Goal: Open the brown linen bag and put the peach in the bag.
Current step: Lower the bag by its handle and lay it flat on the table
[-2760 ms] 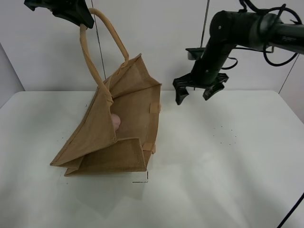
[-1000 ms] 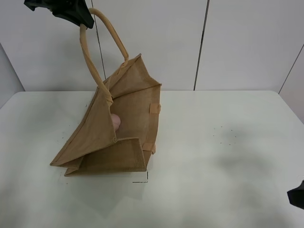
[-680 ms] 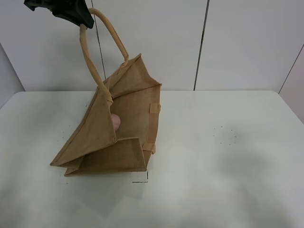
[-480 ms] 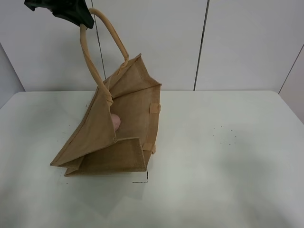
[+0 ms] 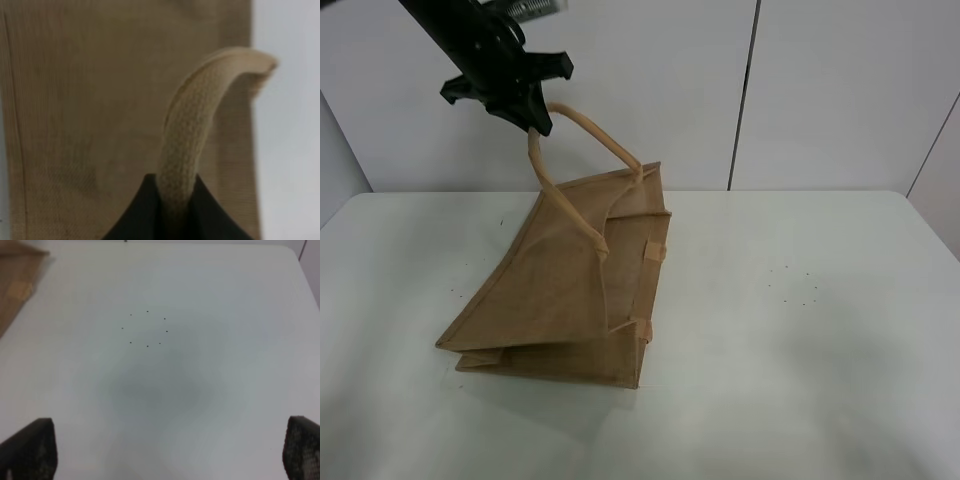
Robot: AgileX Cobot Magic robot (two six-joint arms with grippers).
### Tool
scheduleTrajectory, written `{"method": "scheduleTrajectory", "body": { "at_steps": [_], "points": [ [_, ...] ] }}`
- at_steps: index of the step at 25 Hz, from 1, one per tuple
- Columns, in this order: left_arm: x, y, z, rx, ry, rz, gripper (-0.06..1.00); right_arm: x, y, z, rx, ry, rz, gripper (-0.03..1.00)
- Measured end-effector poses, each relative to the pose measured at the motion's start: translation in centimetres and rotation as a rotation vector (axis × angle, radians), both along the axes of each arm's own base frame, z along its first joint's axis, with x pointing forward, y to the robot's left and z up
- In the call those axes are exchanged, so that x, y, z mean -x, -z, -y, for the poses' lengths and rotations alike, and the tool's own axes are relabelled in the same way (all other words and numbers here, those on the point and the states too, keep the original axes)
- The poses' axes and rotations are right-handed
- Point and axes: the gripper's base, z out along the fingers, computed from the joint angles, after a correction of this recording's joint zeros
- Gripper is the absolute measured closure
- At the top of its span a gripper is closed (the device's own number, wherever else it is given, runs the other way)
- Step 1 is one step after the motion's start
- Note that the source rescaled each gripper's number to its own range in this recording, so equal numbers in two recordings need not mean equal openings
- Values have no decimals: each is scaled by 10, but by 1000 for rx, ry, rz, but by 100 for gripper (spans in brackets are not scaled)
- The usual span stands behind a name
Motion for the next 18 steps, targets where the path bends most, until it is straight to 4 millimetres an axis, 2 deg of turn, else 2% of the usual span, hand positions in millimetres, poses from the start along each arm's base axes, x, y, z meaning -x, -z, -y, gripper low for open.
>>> {"method": "scheduleTrajectory", "body": {
  "at_steps": [8,11,14,16,18],
  "points": [
    [-33,99,16,-1,14,-222,94,0,0,0,0,0,0,-3],
    [-38,133,24,-21,36,-286,94,0,0,0,0,0,0,-3],
    [-40,158,31,-39,60,-330,94,0,0,0,-1,0,0,-3],
    [-40,166,33,-48,68,-344,88,0,0,0,-1,0,0,-3],
    [-40,167,33,-49,71,-344,65,0,0,0,-1,0,0,-3]
  ]
}}
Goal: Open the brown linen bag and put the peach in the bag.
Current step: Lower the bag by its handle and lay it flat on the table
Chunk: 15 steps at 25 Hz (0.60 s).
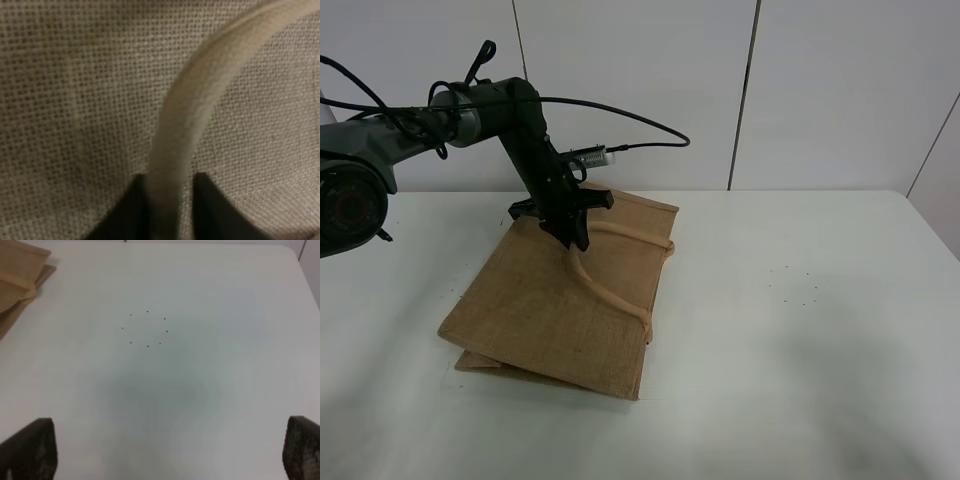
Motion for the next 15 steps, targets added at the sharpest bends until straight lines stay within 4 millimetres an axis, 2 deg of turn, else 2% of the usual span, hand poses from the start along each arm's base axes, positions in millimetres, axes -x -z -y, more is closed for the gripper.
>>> {"method": "scheduleTrajectory", "body": {
  "at_steps": [3,4,5,7,11,15],
  "points": [
    [0,0,0,-7,4,4,22,0,0,0,-4,-3,0,-3],
    [0,0,-1,-15,6,7,11,0,0,-1,-9,-6,0,-3],
    [0,0,-2,-24,8,10,5,0,0,-1,-12,-8,0,-3],
    [-1,0,-3,-44,12,16,-1,0,0,-1,-16,-10,0,-3],
    [-2,-2,-8,-94,24,40,-5,0,0,-2,-17,-11,0,-3],
    [-1,-27,-15,-139,31,109,-5,0,0,-2,-17,-11,0,-3]
  ]
}}
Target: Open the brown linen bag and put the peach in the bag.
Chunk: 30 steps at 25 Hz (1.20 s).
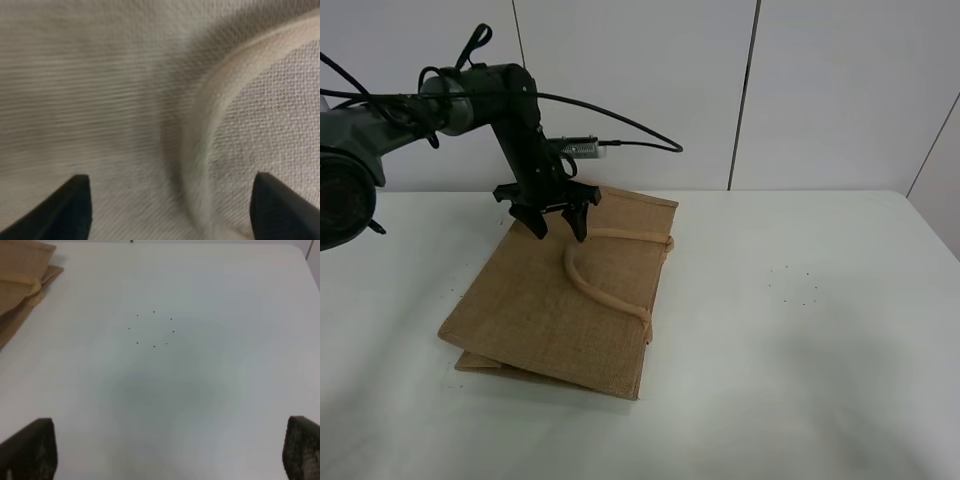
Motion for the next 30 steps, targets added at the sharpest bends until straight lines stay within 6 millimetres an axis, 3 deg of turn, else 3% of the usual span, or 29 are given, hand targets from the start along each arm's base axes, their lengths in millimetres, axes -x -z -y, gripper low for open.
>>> {"method": "scheduleTrajectory", "body": {
  "at_steps": [3,6,16,20,26,30],
  "points": [
    [0,-24,-12,-20,-14,60,-6,0,0,0,0,0,0,-3],
    [-4,-35,-34,-25,-58,86,-6,0,0,0,0,0,0,-3],
    [-20,-35,-147,-94,-278,94,-6,0,0,0,-1,-1,-1,-3],
    [-18,-34,-168,-99,-322,80,-6,0,0,0,-1,-1,-1,-3],
    [19,-51,-167,-97,-323,36,-6,0,0,0,-1,-1,-1,-3],
    [65,-84,-166,-95,-323,48,-6,0,0,0,-2,-1,-1,-3]
  ]
}}
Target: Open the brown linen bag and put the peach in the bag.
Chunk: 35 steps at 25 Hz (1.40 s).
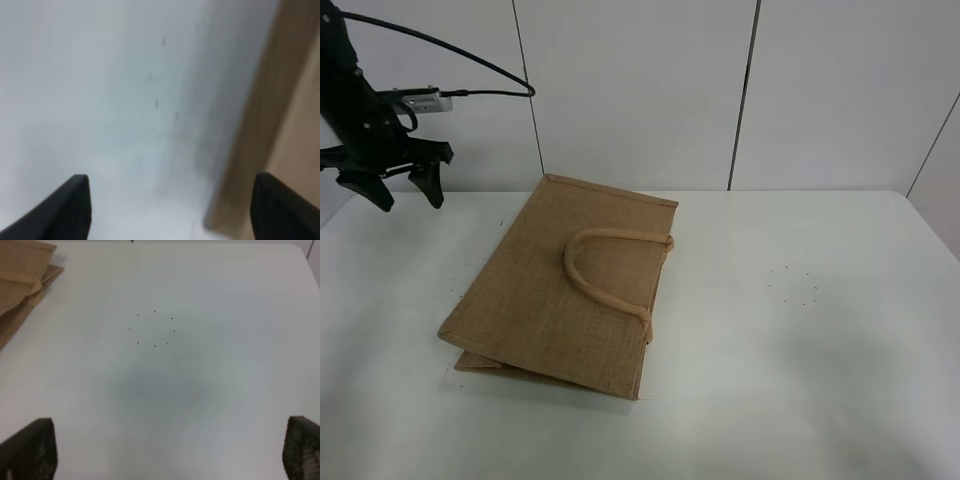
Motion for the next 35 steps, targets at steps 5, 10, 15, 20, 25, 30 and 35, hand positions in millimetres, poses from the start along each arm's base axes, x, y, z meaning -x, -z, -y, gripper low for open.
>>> {"method": "scheduleTrajectory", "body": {
  "at_steps": [5,10,15,20,25,30,35],
  "points": [
    [78,-41,3,1,1,53,-6,0,0,0,0,0,0,-3],
    [169,-51,5,-1,1,92,-6,0,0,0,0,0,0,-3],
    [254,-25,6,-14,10,113,-6,0,0,0,0,0,0,-3],
    [315,14,7,-24,30,254,-6,0,0,0,0,0,0,-3],
    [349,23,8,-31,28,420,-5,0,0,0,0,0,0,-3],
    [370,18,9,-32,27,572,-4,0,0,0,0,0,0,-3],
    [375,18,9,-34,26,601,-4,0,0,0,0,0,0,-3]
  ]
}}
